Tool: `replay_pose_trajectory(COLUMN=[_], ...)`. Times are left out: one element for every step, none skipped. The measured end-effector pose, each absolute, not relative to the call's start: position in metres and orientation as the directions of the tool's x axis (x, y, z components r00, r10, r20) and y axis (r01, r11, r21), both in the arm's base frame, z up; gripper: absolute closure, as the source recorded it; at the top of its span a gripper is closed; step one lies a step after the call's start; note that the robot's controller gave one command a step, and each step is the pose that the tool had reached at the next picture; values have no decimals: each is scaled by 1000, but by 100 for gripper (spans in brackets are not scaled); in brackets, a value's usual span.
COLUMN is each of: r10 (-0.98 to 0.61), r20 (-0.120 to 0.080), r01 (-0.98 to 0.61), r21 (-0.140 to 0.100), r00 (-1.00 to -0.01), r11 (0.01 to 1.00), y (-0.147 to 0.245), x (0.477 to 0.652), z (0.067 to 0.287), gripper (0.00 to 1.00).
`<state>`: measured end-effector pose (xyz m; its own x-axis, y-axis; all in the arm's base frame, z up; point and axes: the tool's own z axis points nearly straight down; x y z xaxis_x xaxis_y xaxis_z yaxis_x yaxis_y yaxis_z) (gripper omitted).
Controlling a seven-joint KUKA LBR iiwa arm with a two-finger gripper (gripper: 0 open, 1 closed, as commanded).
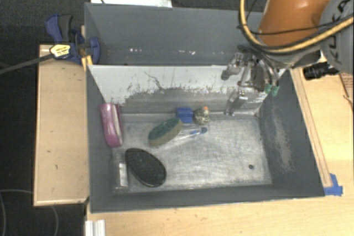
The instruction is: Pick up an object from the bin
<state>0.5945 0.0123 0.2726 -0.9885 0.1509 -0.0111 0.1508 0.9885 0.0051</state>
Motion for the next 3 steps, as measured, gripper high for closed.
replay_pose_trajectory(r10=[219,223,222], r20=[5,-2,-2], r01=[219,223,222], r21=[1,1,1], r00=[-976,-975,-975], r11=[976,975,975], y=[107,104,104], x=[576,578,578], z=[115,120,120], gripper=[0,100,0])
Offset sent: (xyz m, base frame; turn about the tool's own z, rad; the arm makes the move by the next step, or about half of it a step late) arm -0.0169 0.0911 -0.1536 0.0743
